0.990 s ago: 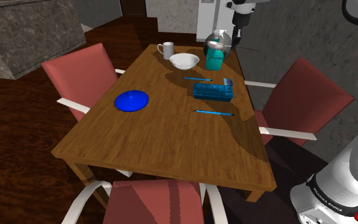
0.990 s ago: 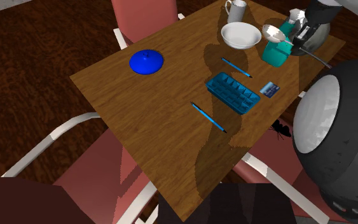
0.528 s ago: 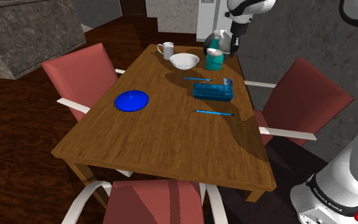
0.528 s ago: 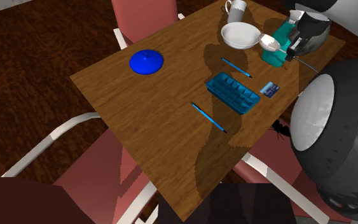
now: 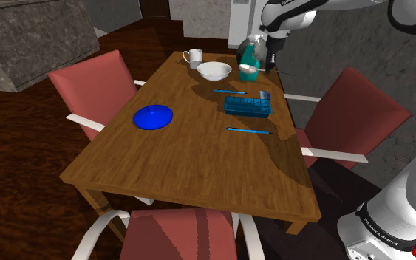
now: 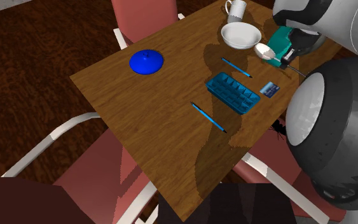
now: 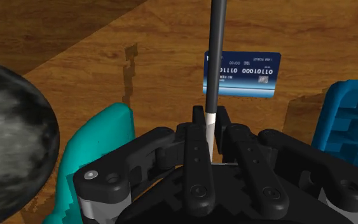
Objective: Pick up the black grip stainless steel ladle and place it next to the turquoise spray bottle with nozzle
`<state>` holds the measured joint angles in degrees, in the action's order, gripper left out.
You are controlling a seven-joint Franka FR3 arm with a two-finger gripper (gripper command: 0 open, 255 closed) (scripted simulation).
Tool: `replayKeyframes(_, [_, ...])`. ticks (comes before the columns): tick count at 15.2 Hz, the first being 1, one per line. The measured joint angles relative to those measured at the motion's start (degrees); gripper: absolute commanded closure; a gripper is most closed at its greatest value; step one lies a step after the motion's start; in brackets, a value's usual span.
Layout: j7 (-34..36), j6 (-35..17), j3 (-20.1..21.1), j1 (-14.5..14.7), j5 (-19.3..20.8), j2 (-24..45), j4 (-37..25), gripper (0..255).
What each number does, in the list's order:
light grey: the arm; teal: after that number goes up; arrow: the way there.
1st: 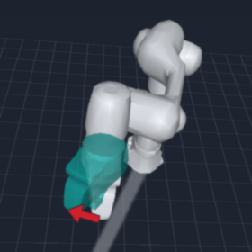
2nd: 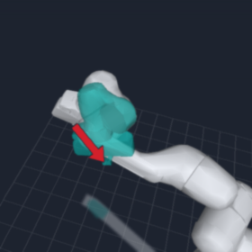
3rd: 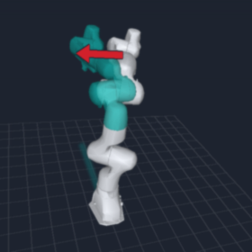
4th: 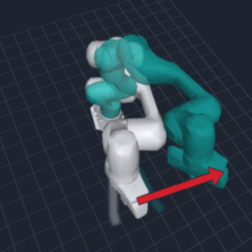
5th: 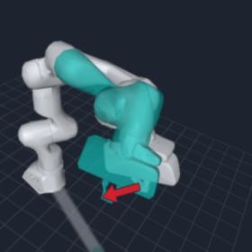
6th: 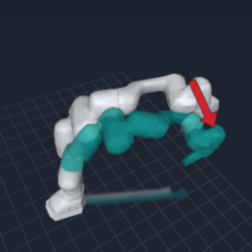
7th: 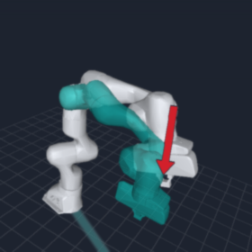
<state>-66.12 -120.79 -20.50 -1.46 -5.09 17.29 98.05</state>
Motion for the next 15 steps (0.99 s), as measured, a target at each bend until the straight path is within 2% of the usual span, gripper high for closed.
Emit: replayKeyframes(15, [-1.13,-10.25,0.93,-0.50,-2.10,4.45,6.07,255])
